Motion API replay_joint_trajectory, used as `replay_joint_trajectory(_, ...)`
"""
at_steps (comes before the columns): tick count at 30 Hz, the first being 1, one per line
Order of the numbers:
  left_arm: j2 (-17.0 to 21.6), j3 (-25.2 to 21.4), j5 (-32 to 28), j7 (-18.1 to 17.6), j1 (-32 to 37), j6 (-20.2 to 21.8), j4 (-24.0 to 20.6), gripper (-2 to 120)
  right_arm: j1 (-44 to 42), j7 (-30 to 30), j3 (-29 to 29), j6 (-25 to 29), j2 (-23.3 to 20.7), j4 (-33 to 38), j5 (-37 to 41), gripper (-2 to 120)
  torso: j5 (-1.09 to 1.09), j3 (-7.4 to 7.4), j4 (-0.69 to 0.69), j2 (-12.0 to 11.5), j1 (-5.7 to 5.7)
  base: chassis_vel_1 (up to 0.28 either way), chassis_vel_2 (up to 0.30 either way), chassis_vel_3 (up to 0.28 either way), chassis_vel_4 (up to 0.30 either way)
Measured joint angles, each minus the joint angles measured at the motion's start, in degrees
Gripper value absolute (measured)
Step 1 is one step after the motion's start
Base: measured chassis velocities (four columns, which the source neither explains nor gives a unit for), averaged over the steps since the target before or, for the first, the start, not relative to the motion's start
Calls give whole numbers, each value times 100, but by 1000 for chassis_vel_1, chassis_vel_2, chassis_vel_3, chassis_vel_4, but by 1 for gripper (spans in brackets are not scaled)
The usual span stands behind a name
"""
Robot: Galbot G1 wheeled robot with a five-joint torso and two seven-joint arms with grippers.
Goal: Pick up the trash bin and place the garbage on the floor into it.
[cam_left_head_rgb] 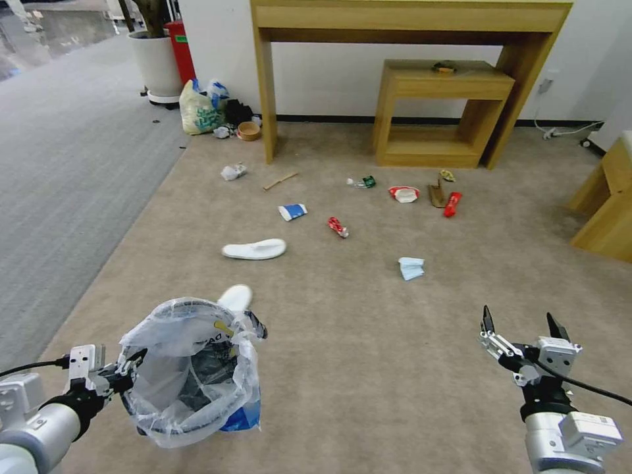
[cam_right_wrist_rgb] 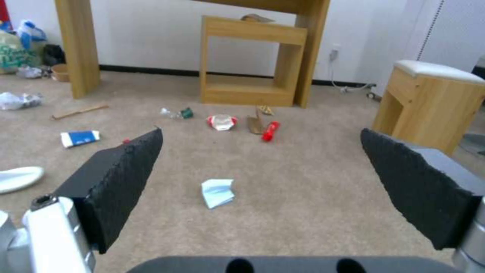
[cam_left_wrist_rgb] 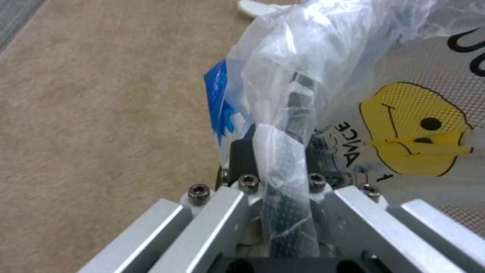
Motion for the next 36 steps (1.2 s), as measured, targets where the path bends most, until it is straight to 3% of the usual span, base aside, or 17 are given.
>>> replay_joint_trajectory(12, -84, 5, 40, 73, 77, 0, -17, 0, 4, -2, -30, -1, 1, -2, -17, 100, 6, 0, 1, 0, 0, 158, 160, -173, -170)
replay_joint_trajectory(14, -96, 8, 50, 81, 79, 1, -16, 0, 3, -3, -30, 3, 1, -2, -17, 100, -5, 0, 1, 0, 0, 229, 250, -222, -234)
replay_joint_trajectory(17, -104, 8, 57, 94, 91, 3, -16, 0, 2, -5, -32, 16, 1, -8, -17, 100, 3, 0, 0, 1, 0, 222, 262, -221, -244)
replay_joint_trajectory(24, -128, 6, 100, 130, 106, 3, -12, 0, 15, -31, -57, 105, -6, -50, -16, 100, -2, 0, 0, 1, 0, 166, 214, -155, -211)
replay_joint_trajectory(36, -157, -5, 140, 208, 145, 4, -11, 0, 59, -49, -92, 117, -19, -80, -35, 100, 3, 0, 0, 1, 0, -126, 95, 119, -106)
